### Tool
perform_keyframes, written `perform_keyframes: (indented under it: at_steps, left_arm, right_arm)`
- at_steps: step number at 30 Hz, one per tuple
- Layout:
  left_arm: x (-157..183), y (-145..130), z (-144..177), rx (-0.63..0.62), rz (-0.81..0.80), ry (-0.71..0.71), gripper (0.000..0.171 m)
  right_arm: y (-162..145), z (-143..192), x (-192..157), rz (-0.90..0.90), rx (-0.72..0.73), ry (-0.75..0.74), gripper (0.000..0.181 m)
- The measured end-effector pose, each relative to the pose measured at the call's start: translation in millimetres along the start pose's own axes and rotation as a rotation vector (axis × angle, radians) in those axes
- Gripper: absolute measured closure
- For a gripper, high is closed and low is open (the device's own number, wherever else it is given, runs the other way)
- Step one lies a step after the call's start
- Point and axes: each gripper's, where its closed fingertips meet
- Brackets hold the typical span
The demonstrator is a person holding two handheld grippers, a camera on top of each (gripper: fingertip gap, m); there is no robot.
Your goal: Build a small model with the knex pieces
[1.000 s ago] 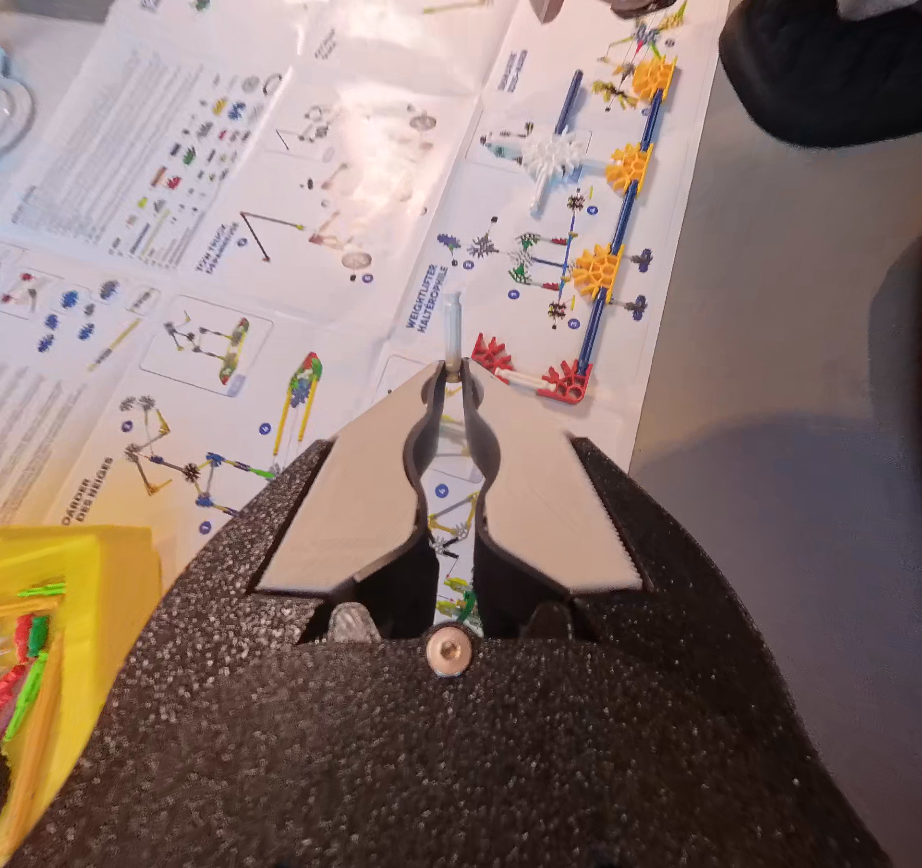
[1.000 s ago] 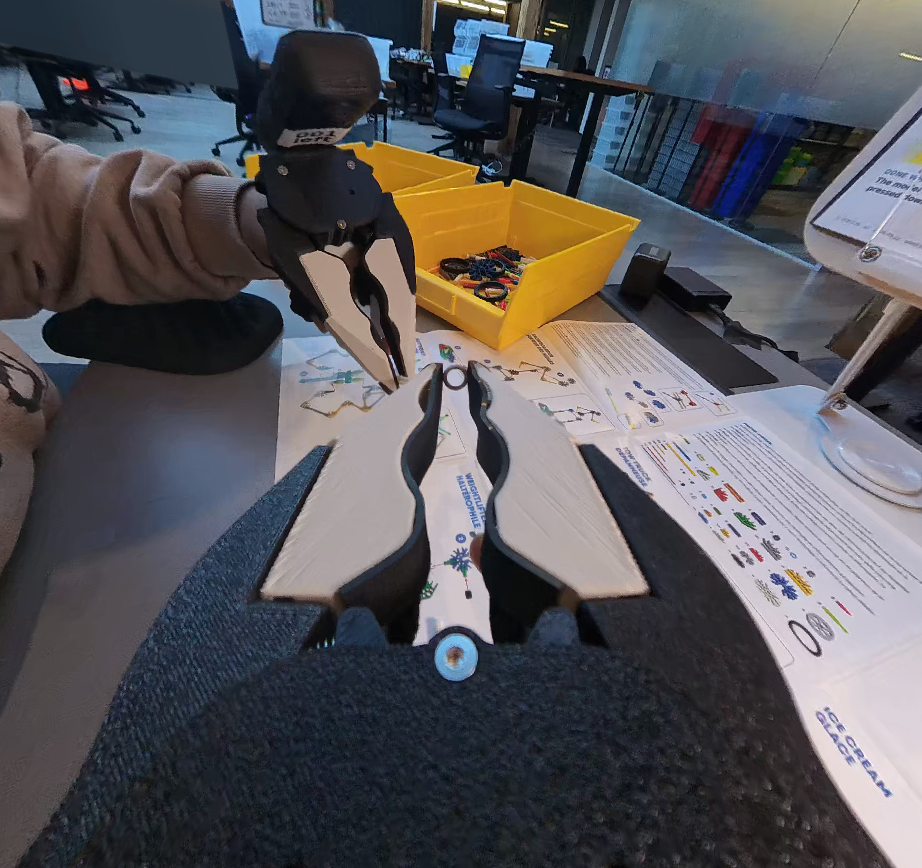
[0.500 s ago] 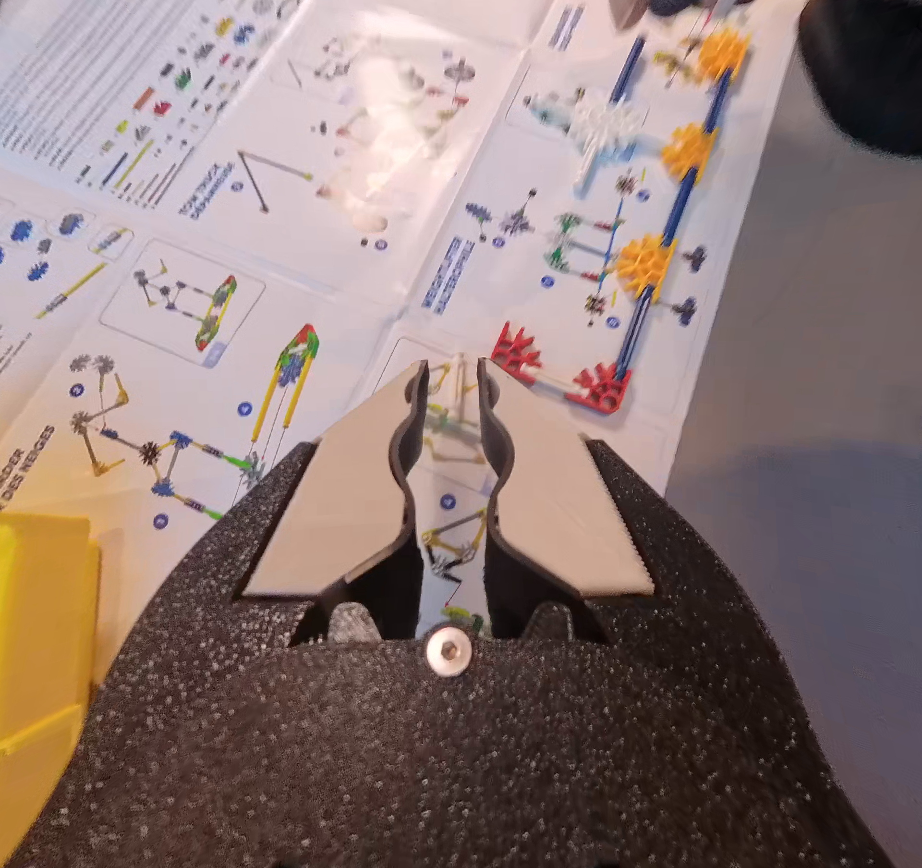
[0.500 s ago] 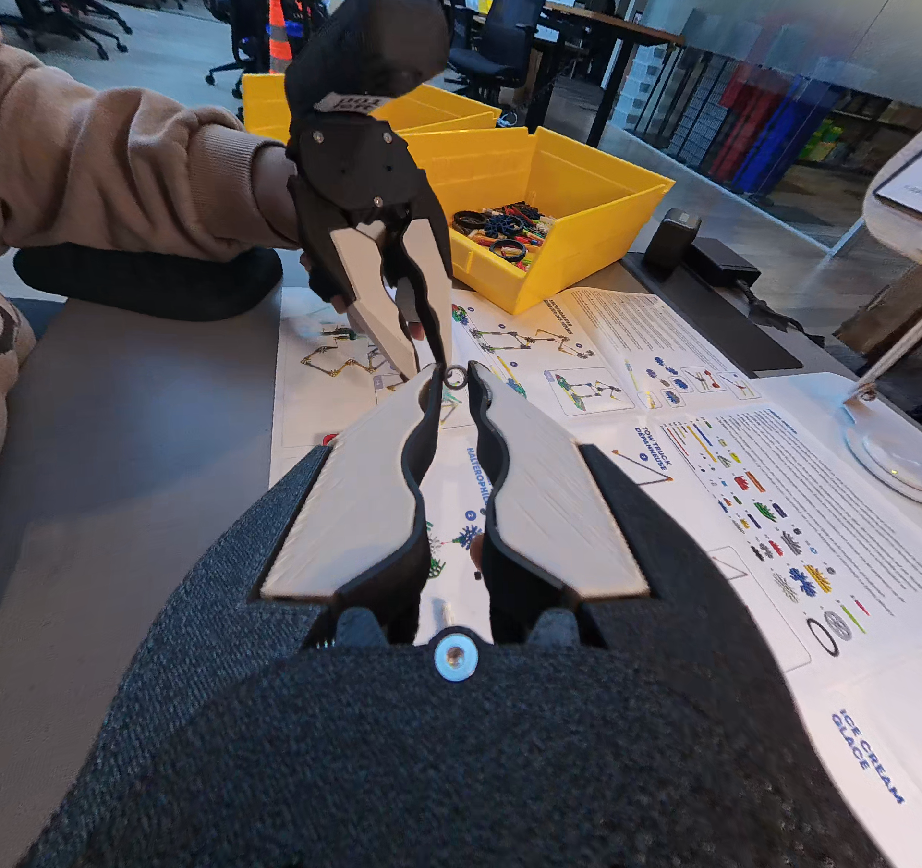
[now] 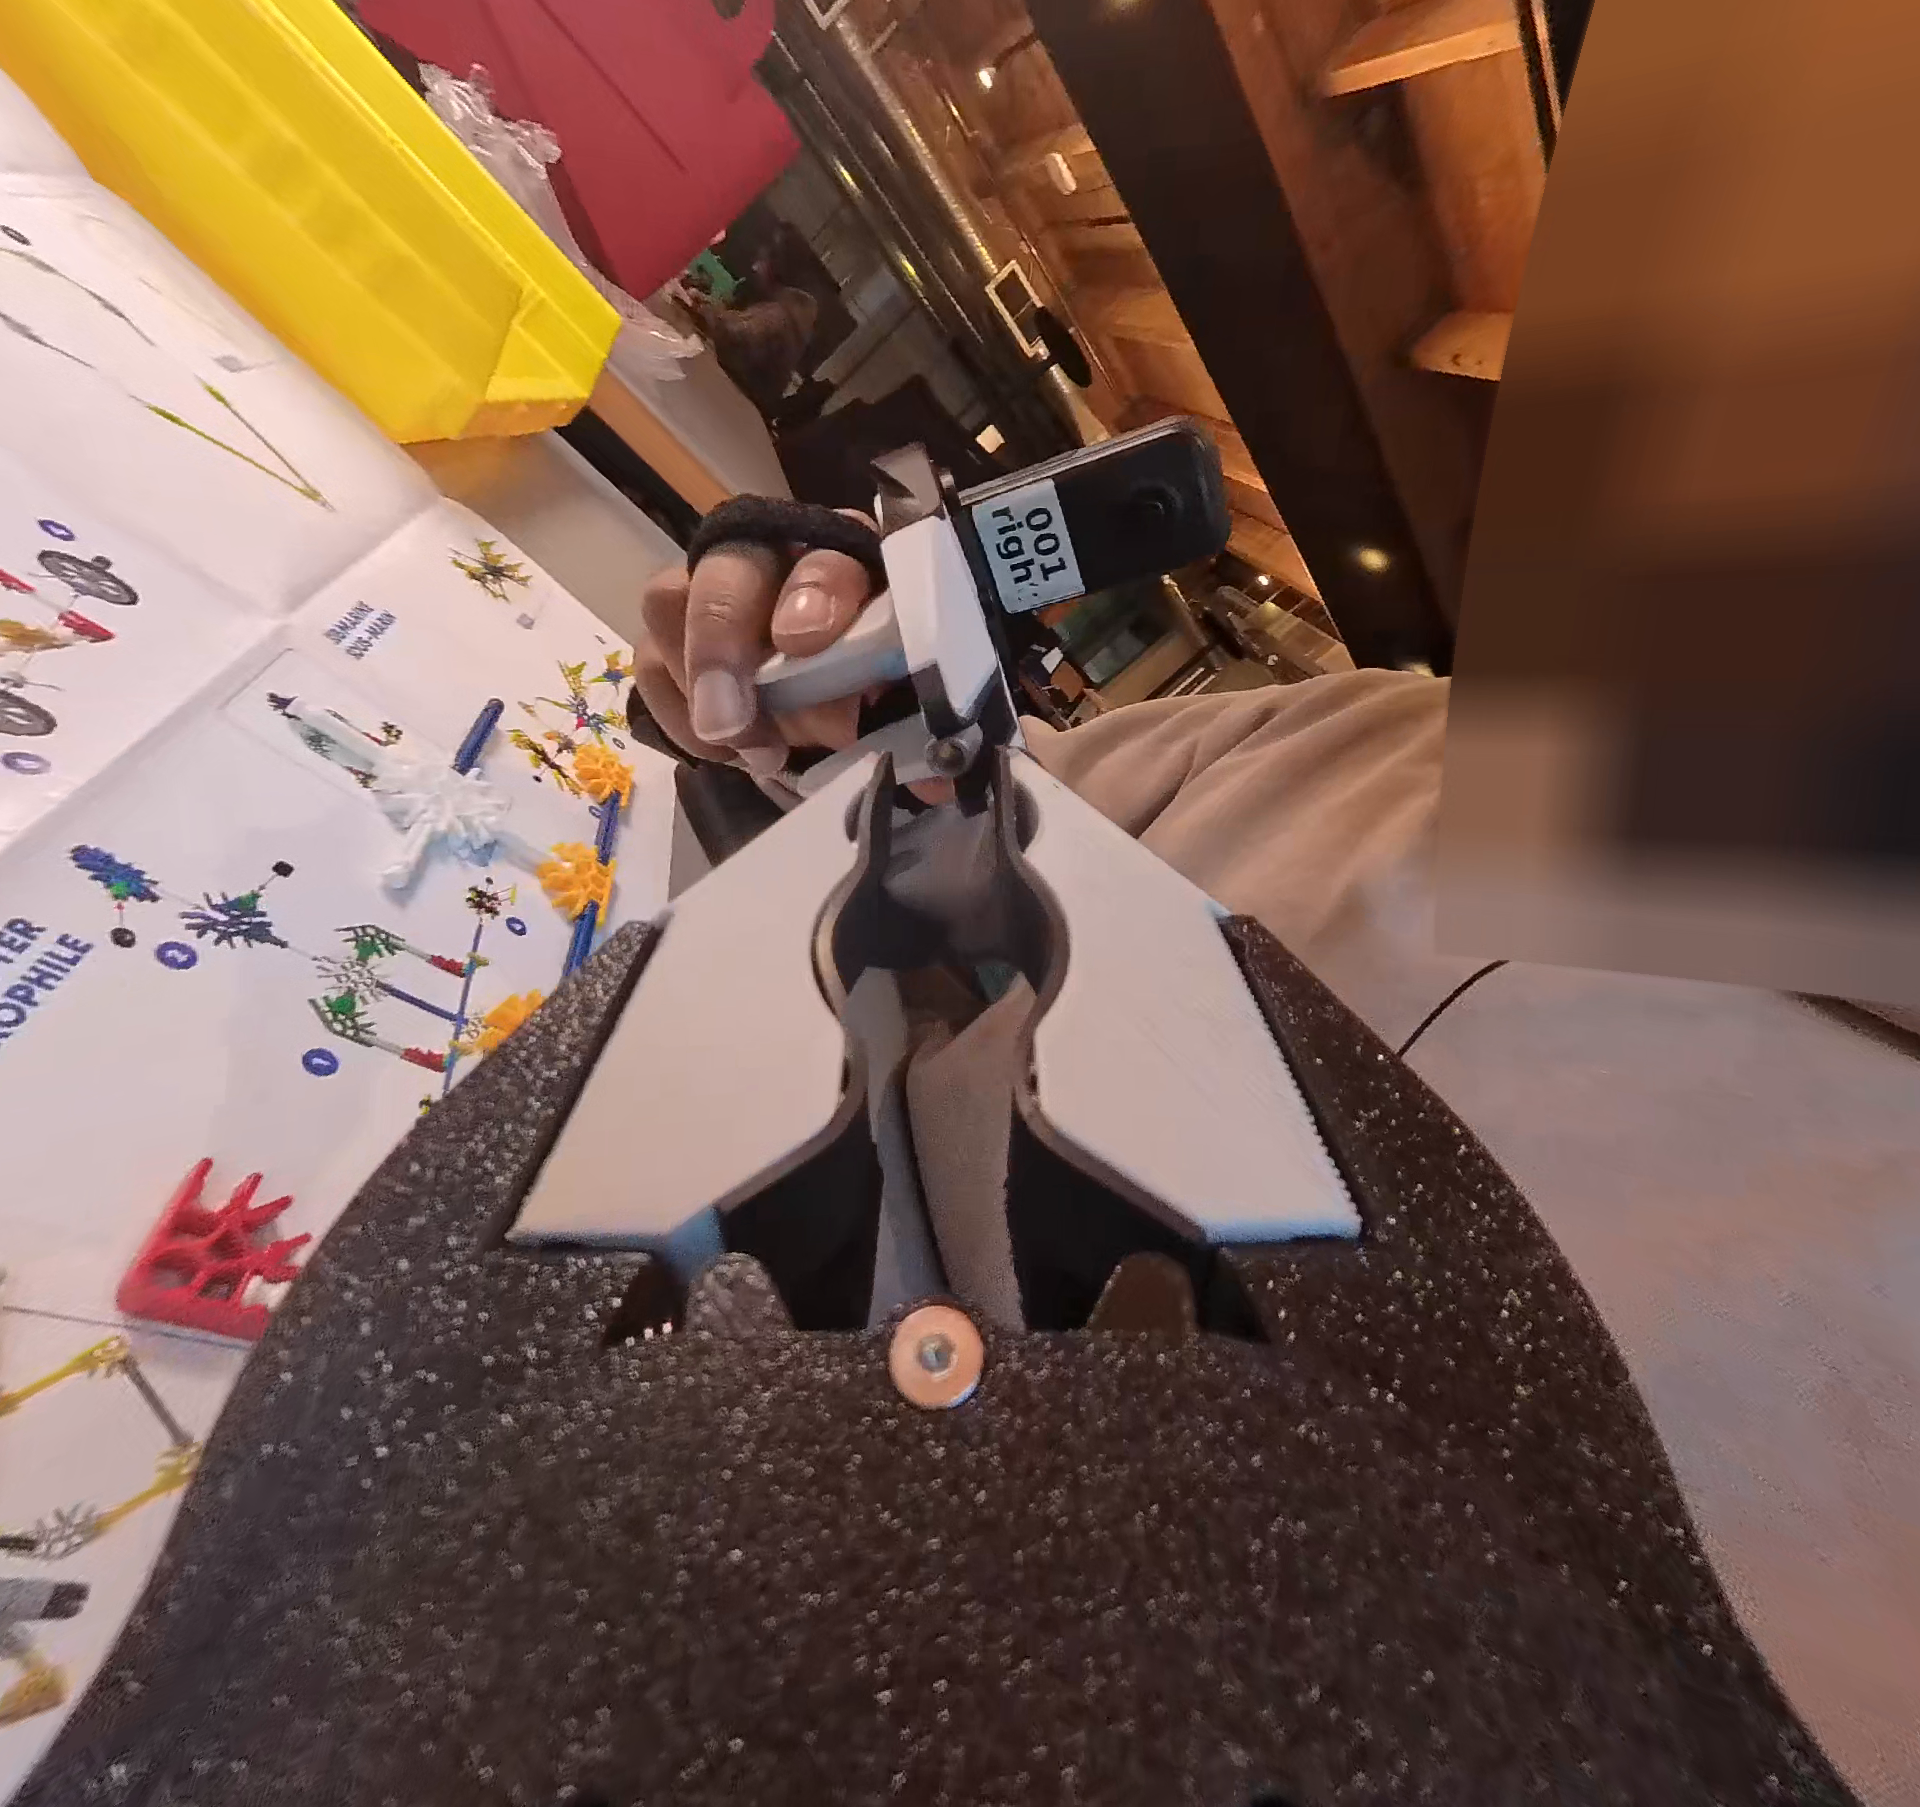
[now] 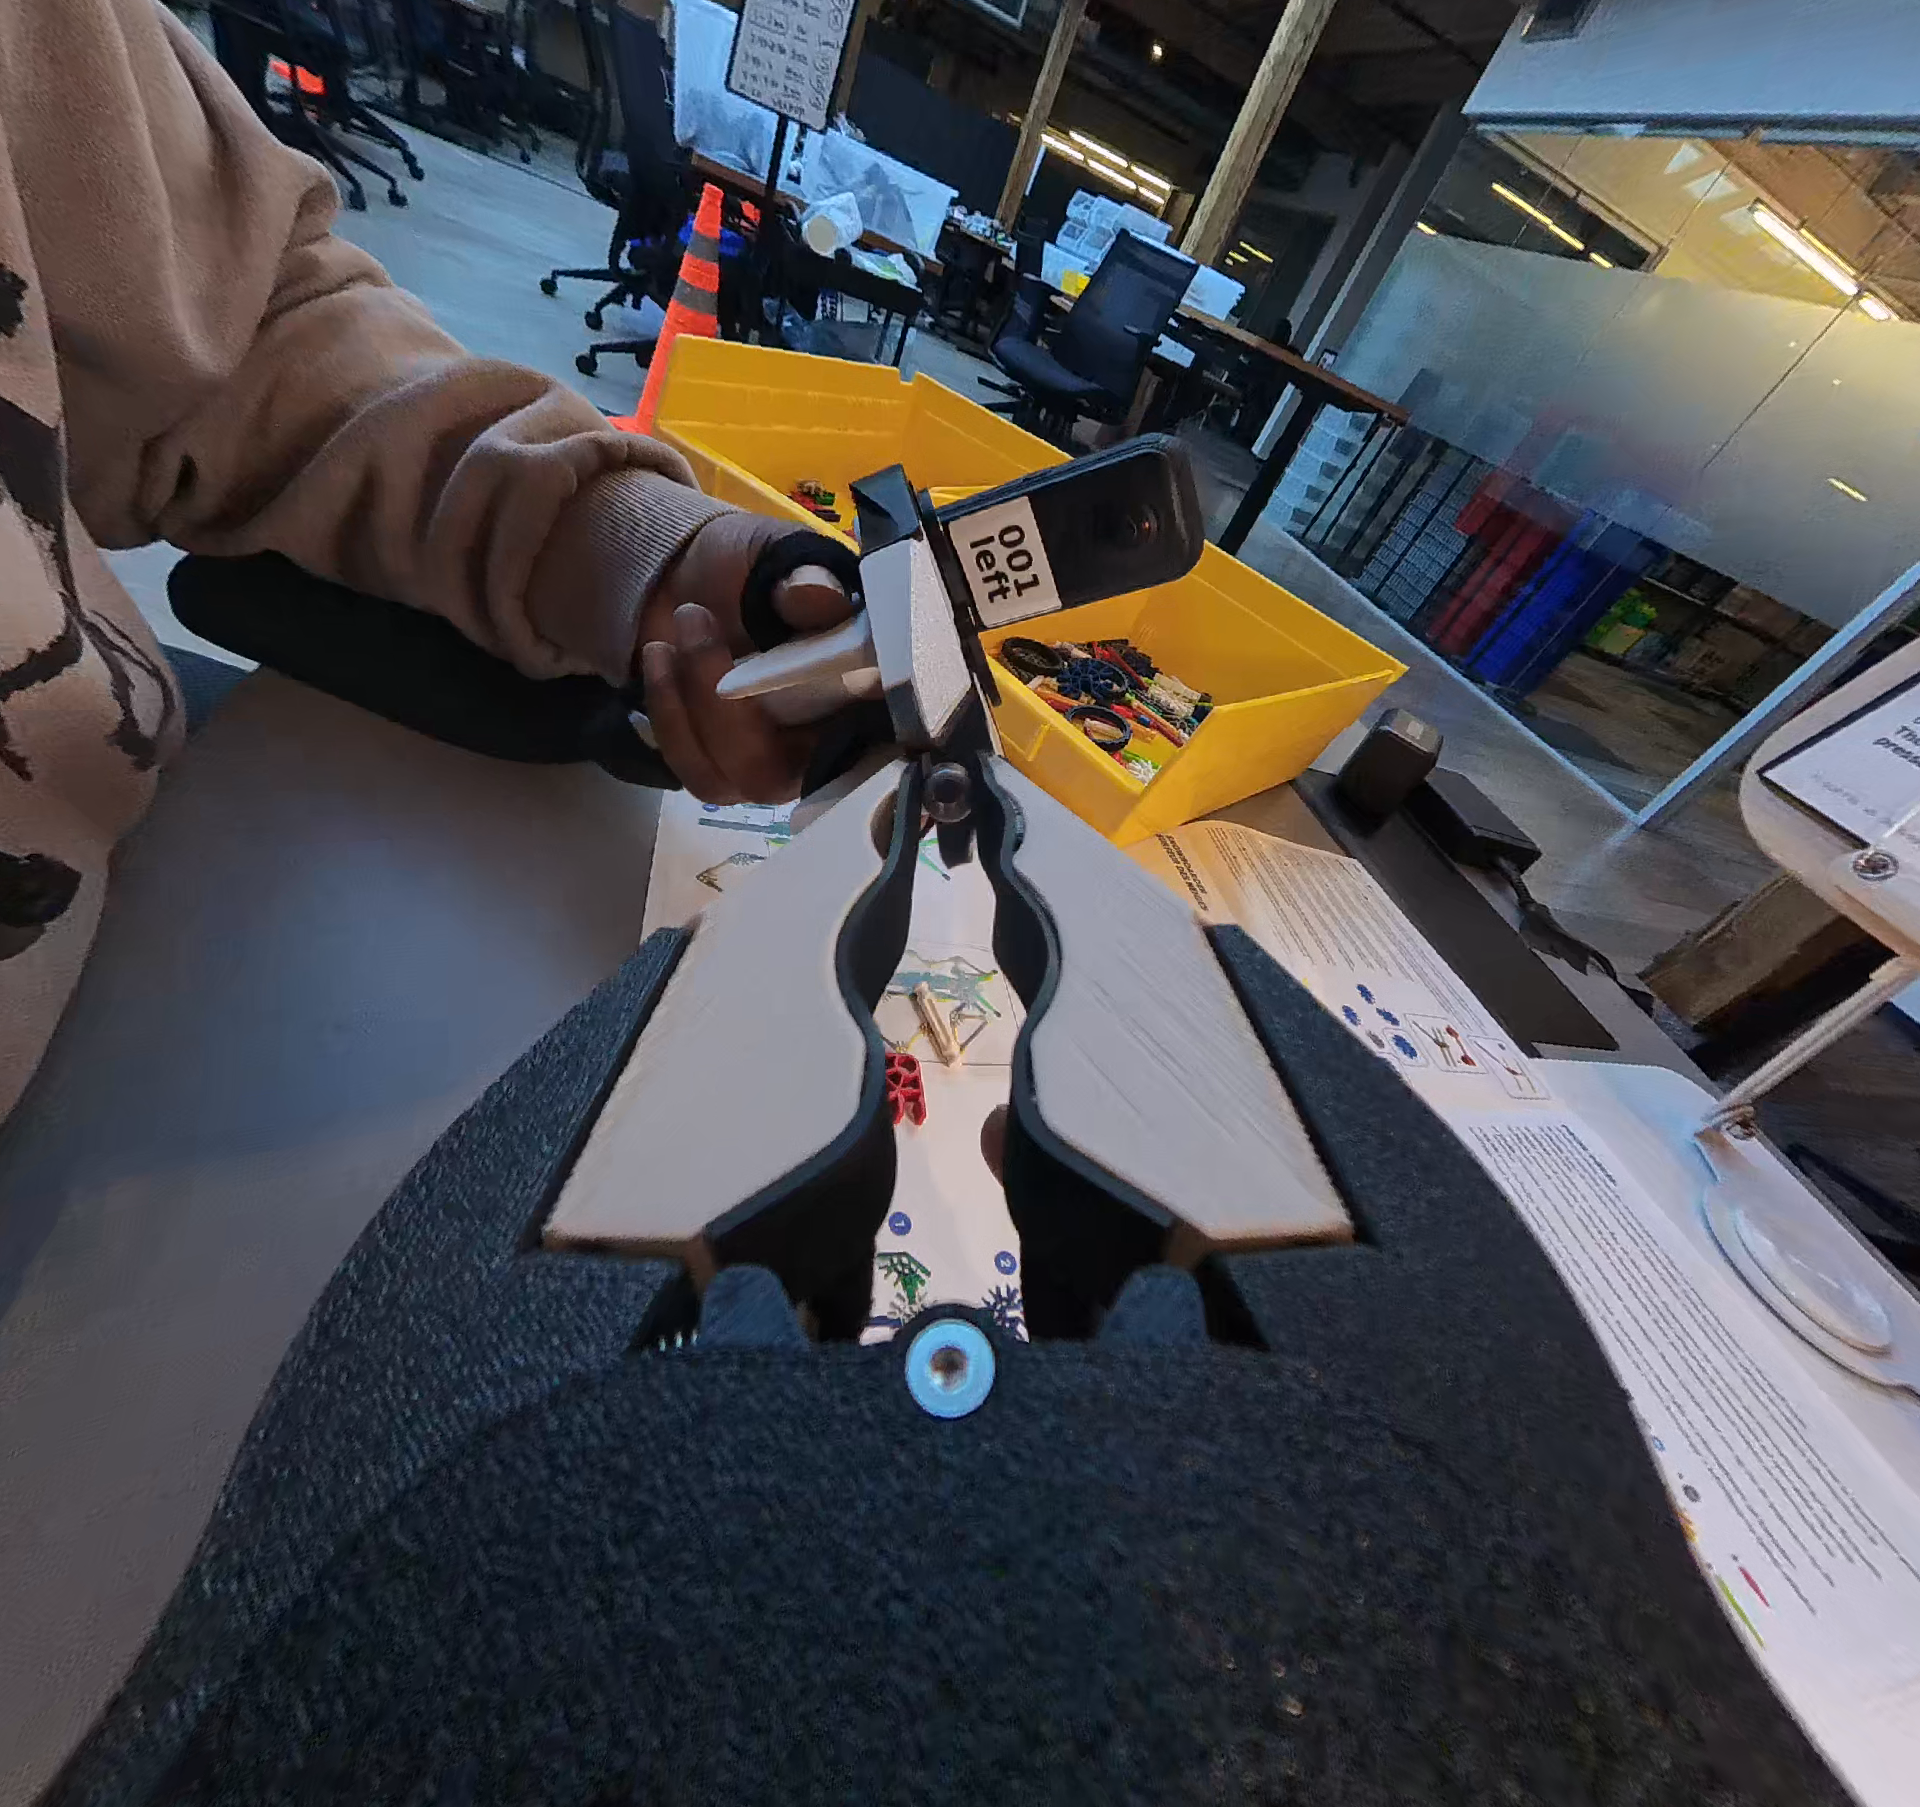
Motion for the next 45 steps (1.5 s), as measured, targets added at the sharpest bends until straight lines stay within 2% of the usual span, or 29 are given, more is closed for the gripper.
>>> perform_keyframes:
  at_steps: [5, 8, 11, 13, 14, 17, 19, 22, 26, 29, 35, 40, 45]
  left_arm:
    - [3, 1, -3, 0.006, -0.007, -0.015, 0.161]
    - [-2, 2, -1, 0.017, -0.052, 0.032, 0.165]
    - [-4, 13, 10, 0.057, -0.215, 0.182, 0.165]
    - [-4, 35, 33, 0.11, -0.376, 0.379, 0.165]
    - [-7, 50, 53, 0.135, -0.481, 0.542, 0.165]
    - [-17, 100, 150, 0.166, -0.773, 1.188, 0.165]
    - [-18, 118, 210, 0.152, -0.815, 1.506, 0.164]
    - [-26, 128, 262, 0.162, -0.741, 1.696, 0.165]
    - [-32, 139, 304, 0.243, -0.718, 1.882, 0.164]
    - [-36, 143, 304, 0.282, -0.73, 1.894, 0.155]
    - [-51, 134, 265, 0.241, -0.741, 1.757, 0.15]
    - [-63, 108, 190, 0.172, -0.749, 1.424, 0.15]
    - [-77, 55, 112, 0.017, -0.629, 1.024, 0.153]
  right_arm:
    - [0, 1, 1, -0.003, 0.005, -0.003, 0.173]
    - [-6, 1, -1, -0.004, -0.024, 0.01, 0.173]
    - [-13, 11, 7, -0.045, -0.066, 0.027, 0.148]
    - [-17, 31, 26, -0.073, -0.083, -0.019, 0.141]
    - [-20, 42, 37, -0.084, -0.094, -0.055, 0.141]
    - [-42, 74, 60, -0.112, -0.169, -0.159, 0.139]
    - [-59, 90, 66, -0.134, -0.224, -0.206, 0.139]
    - [-77, 102, 67, -0.153, -0.283, -0.237, 0.139]
    - [-92, 105, 63, -0.151, -0.341, -0.242, 0.139]
    - [-97, 107, 61, -0.174, -0.341, -0.241, 0.139]
    - [-107, 107, 60, -0.196, -0.352, -0.243, 0.14]
    - [-115, 105, 57, -0.203, -0.365, -0.244, 0.141]
    - [-126, 104, 53, -0.219, -0.398, -0.228, 0.145]
Point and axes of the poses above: each gripper's, where its closed fingertips meet, z back along the fingers, y out of its top, x = y × z across the jaws, and after that the axes turned 15 degrees about z, right-handed
